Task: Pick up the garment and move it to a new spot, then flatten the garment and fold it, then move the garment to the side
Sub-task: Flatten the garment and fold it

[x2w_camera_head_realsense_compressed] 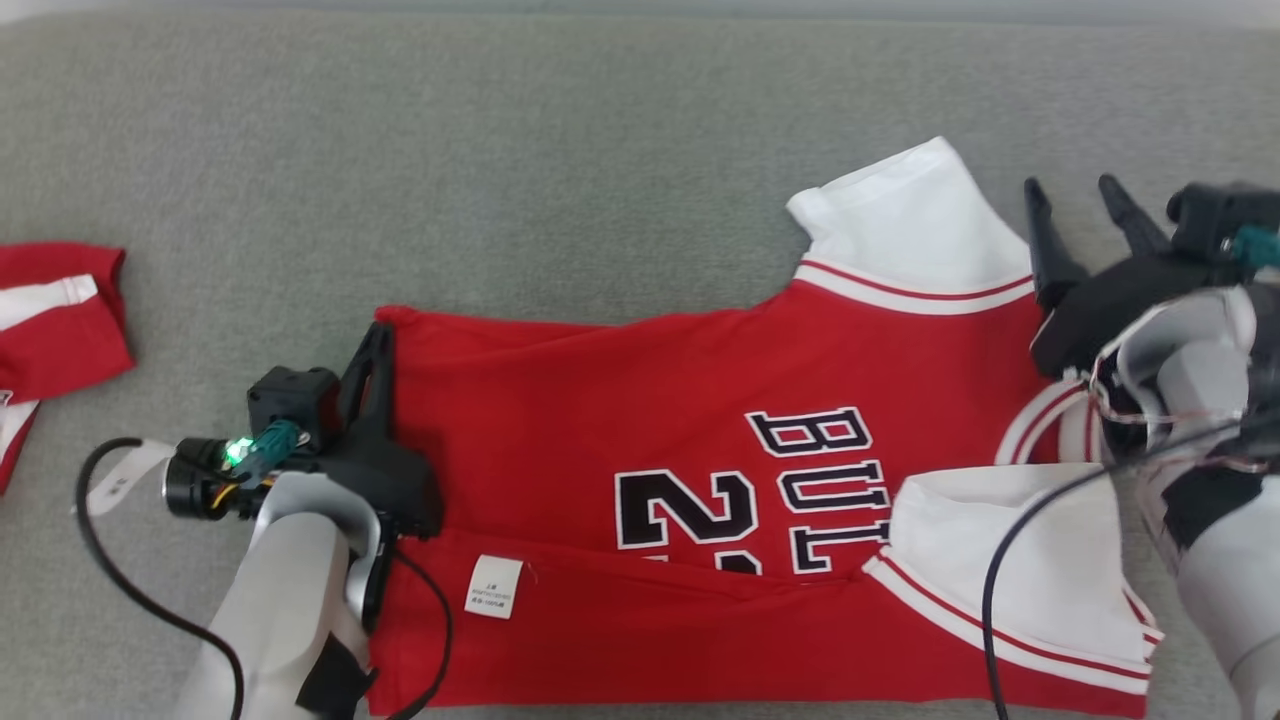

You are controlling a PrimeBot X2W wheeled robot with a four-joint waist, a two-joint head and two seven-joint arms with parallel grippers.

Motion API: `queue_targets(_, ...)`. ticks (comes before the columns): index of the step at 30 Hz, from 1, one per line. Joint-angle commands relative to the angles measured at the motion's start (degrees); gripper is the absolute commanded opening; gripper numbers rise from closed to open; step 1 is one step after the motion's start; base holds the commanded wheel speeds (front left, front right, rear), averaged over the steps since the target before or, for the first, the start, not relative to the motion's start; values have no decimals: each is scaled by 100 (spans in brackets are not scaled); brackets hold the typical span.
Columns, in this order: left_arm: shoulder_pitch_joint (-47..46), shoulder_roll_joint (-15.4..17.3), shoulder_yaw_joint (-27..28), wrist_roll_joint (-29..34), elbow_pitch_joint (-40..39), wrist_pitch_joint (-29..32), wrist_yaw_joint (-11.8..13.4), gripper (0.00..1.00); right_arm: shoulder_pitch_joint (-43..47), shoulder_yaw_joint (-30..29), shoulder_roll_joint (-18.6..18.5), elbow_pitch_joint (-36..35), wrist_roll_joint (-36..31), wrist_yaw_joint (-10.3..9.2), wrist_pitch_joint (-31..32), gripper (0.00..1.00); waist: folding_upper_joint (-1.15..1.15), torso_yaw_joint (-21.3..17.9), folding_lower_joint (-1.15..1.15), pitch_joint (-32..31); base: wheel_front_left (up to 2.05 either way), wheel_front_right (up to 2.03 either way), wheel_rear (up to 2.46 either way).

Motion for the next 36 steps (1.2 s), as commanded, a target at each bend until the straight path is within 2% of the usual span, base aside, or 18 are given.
queue_targets(1, -80, 3, -72, -101, -44, -6, 43, 0, -120, 104, -31, 89, 86, -9, 56, 100, -1, 162, 0, 165, 0, 0, 0)
queue_targets(6, -236, 1, -468, -352, -155, -6, 155, 0, -683, 455, -136, 515, 612, -9, 448, 100, -1, 333, 0, 397, 0, 0, 0)
queue_targets(14, -493, 0, -1042, -739, -250, -6, 366, 0, -1394, 1185, -378, 791, 977, -8, 986, 100, -1, 551, 0, 686, 0, 0, 0)
queue_targets(24, -571, 15, -1469, -1051, -320, -2, 555, 0, -1774, 1700, -402, 1210, 1450, -8, 1474, 100, -1, 722, 0, 848, 0, 0, 0)
queue_targets(25, -561, 19, -1486, -1069, -316, -1, 557, 0, -1771, 1728, -386, 1247, 1504, -8, 1489, 89, -1, 728, 0, 851, 0, 0, 0)
queue_targets(26, -551, 22, -1495, -1079, -316, -1, 562, 0, -1760, 1771, -384, 1269, 1538, -8, 1482, 64, -1, 732, 0, 852, 0, 0, 0)
queue_targets(28, -528, 25, -1498, -1085, -306, -1, 573, 0, -1727, 1841, -393, 1289, 1616, -9, 1443, 26, -1, 728, 0, 841, 0, 0, 0)
queue_targets(29, -513, 26, -1488, -1082, -301, -1, 579, 0, -1722, 1863, -402, 1304, 1653, -9, 1391, 0, -1, 715, 0, 832, 0, 0, 0)
queue_targets(36, -412, 20, -1299, -938, -211, -1, 522, 0, -1712, 2084, -450, 1248, 1824, -9, 971, 0, -1, 546, 0, 674, 0, 0, 0)
